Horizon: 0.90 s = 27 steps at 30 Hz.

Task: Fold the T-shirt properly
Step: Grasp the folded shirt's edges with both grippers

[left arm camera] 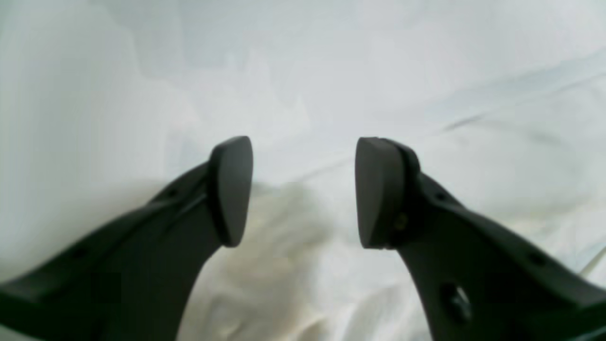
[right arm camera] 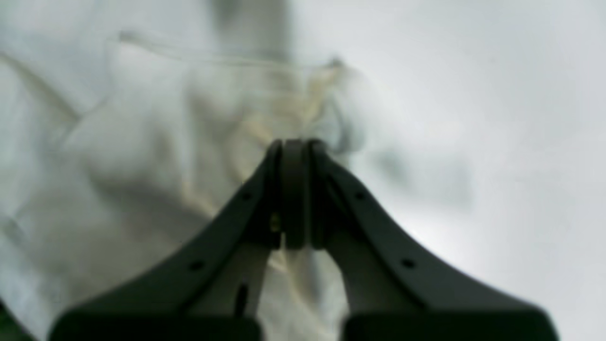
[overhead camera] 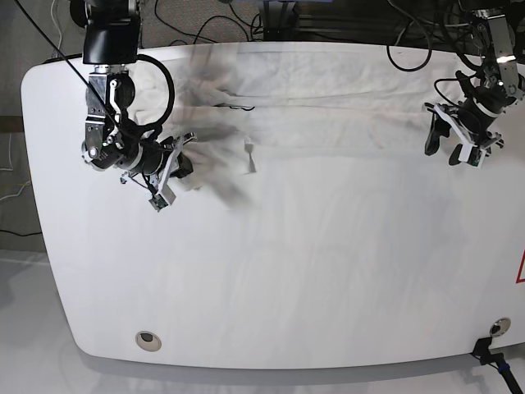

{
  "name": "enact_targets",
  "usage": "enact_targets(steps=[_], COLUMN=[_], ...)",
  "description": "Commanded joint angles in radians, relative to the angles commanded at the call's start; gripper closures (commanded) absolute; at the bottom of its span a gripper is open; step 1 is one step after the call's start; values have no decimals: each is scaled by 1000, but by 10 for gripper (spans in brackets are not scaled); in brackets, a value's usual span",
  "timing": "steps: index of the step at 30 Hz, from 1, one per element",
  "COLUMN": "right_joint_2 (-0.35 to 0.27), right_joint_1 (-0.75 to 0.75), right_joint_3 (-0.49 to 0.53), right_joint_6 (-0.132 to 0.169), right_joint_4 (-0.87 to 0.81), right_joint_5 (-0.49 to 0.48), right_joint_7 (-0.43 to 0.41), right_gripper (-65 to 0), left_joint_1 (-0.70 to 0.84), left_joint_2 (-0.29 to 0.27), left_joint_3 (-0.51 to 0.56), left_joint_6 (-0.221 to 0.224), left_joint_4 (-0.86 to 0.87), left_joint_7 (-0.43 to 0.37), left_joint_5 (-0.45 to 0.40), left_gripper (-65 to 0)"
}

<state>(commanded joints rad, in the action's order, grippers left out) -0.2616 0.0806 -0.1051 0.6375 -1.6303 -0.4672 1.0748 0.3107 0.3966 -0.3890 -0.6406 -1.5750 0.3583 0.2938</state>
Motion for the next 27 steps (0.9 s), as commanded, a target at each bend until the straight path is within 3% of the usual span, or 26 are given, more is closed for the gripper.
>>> enact_targets(steps=[6, 12, 18, 22, 27], right_joint_2=[-2, -9, -12, -49, -95], right_joint_1=[-103, -227, -341, -402, -430], right_joint_3=[-147, -230, -241, -239, -239], right_joint_6=[-8, -9, -9, -9, -9], right_joint_4=[-163, -187, -189, -189, -189], right_joint_5=[-272, -427, -503, -588, -592], right_joint_7=[146, 221, 249, 258, 258], right_gripper=[0, 0, 0, 0, 0], left_joint_1=[-2, -5, -23, -23, -23], left_joint_2=[0, 0, 0, 0, 0], left_joint_3=[0, 2, 31, 43, 43], left_joint_6=[0, 0, 0, 0, 0], left_joint_4=[40, 48, 83, 83, 83], left_joint_7=[-2, -3, -3, -5, -5], left_joint_5=[0, 0, 0, 0, 0], left_gripper=[-324, -324, -324, -324, -324])
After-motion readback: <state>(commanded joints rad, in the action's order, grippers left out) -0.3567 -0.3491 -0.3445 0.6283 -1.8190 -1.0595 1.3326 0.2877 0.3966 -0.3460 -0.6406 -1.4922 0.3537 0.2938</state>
